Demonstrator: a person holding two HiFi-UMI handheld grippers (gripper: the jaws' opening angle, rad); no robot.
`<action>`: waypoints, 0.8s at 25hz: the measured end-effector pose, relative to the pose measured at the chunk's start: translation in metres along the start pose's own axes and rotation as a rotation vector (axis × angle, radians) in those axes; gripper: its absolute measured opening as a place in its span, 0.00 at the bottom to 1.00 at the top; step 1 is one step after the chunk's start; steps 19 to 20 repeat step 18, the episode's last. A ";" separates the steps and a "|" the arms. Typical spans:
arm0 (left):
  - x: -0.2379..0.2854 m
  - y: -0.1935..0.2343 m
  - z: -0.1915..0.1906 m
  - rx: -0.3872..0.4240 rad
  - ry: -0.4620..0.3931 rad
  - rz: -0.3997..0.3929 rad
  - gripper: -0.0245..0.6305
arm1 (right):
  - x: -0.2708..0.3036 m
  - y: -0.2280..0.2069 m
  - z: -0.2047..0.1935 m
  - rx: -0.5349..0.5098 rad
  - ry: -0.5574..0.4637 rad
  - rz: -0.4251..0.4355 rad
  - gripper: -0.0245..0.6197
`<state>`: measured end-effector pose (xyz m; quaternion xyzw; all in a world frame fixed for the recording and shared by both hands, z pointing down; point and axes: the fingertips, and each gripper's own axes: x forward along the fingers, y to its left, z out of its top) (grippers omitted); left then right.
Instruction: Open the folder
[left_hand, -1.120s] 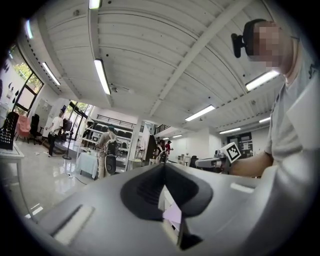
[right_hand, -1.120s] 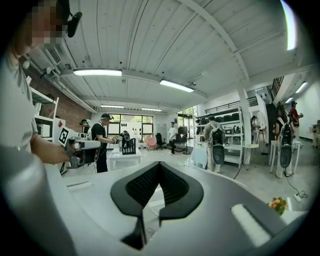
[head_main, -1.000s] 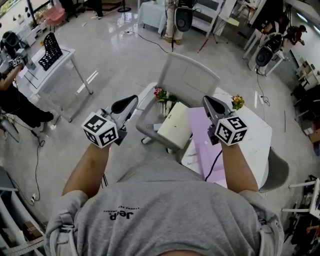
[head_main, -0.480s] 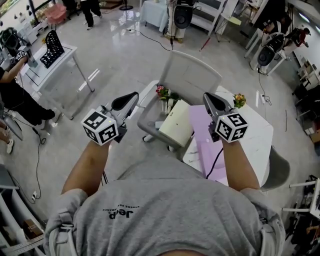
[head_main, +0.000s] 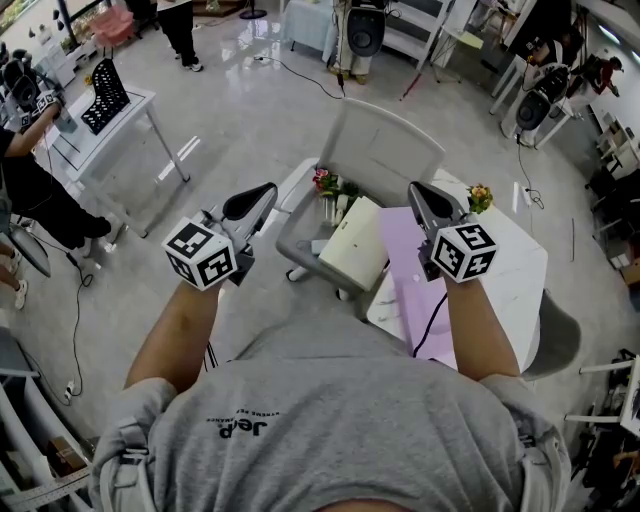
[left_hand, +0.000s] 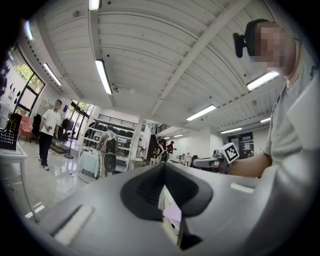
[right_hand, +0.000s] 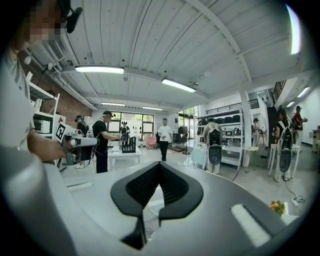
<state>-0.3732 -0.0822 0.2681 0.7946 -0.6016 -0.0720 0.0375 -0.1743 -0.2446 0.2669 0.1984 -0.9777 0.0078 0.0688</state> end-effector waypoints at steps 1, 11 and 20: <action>0.000 0.000 0.000 -0.001 0.000 0.002 0.13 | 0.000 0.000 0.000 -0.001 0.001 0.001 0.04; -0.002 -0.006 -0.002 -0.004 0.002 -0.001 0.13 | -0.006 0.002 0.000 -0.005 0.000 0.001 0.04; -0.003 -0.008 -0.001 -0.012 0.004 0.002 0.13 | -0.010 0.003 0.000 -0.001 -0.001 0.000 0.04</action>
